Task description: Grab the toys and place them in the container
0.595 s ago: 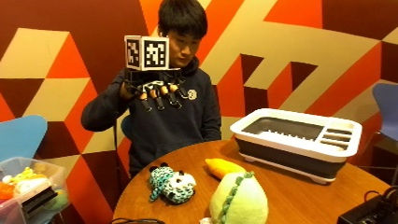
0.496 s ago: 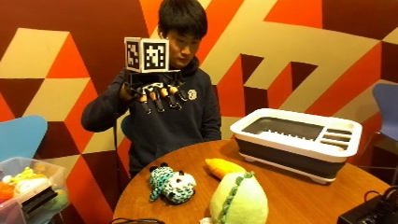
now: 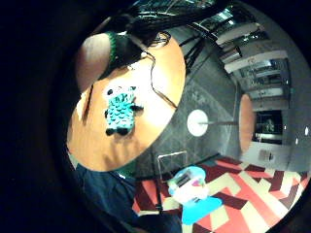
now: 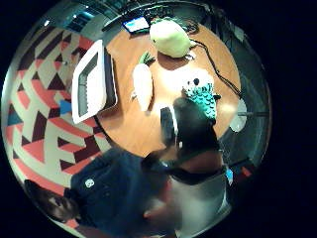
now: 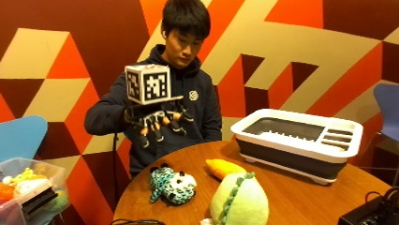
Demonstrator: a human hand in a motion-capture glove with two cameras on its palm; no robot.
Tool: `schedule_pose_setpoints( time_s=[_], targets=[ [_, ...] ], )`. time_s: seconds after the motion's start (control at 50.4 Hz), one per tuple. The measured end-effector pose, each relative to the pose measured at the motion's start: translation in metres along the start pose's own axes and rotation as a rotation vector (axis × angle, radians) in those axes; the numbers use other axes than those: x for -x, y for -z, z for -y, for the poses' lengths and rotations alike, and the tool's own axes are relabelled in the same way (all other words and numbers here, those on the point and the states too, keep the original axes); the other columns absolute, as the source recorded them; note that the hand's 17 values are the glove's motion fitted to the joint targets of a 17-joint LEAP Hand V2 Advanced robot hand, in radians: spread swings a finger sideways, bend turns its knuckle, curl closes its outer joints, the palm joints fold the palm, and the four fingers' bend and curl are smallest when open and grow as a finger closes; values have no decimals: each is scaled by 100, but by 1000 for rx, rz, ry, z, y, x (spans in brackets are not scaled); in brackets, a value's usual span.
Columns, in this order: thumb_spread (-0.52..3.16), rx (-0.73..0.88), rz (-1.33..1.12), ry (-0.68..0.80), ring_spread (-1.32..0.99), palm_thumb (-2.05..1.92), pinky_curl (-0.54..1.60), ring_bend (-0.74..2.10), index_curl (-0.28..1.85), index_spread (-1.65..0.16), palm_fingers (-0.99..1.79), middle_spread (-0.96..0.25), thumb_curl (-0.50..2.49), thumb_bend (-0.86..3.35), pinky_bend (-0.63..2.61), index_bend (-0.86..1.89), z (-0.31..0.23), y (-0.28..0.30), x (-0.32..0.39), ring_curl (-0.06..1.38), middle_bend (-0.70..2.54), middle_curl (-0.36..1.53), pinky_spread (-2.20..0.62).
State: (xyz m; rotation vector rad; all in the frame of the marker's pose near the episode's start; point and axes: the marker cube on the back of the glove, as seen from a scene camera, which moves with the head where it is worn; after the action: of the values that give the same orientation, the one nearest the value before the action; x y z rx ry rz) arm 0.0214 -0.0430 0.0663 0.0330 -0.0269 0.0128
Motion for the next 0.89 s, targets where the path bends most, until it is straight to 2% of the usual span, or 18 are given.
schedule_pose_setpoints(
  time_s=[0.139, 0.258, 0.337, 0.436, 0.515, 0.614, 0.753, 0.892],
  targets=[
    [145, 76, 27, 3, 0, 7, 36, 43, 11, -25, -30, 3, 21, 11, 111, 6, 19, -73, 0, 17, 10, 22, 2],
    [141, 191, 90, -65, 3, 3, 38, 37, 11, -26, -31, 4, 22, 6, 116, 6, 25, -124, 2, 16, 9, 20, 4],
    [137, 173, 102, -105, 4, 3, 39, 45, 11, -27, -21, 5, 23, 4, 124, 6, 25, -145, 5, 19, 7, 18, 4],
    [138, 16, 67, -97, -1, 10, 39, 81, 10, -29, 10, 5, 25, 7, 125, 9, 24, -153, 11, 27, 13, 17, -5],
    [150, -52, 18, -64, -12, 25, 38, 112, 9, -29, 57, 3, 29, 16, 131, 12, 29, -151, 18, 34, 18, 17, -22],
    [152, -49, 13, -8, -22, 47, 40, 130, 8, -27, 83, -2, 38, 28, 134, 9, 40, -143, 22, 43, 33, 23, -30],
    [134, -2, 170, 42, -28, 63, 42, 137, 9, -28, 109, -9, 51, 30, 124, 25, 42, -106, 41, 49, 59, 33, -36],
    [119, -99, 289, 154, -31, 64, 44, 139, 13, -31, 116, -14, 61, 29, 118, 42, 32, -18, 82, 53, 80, 44, -39]
  ],
)
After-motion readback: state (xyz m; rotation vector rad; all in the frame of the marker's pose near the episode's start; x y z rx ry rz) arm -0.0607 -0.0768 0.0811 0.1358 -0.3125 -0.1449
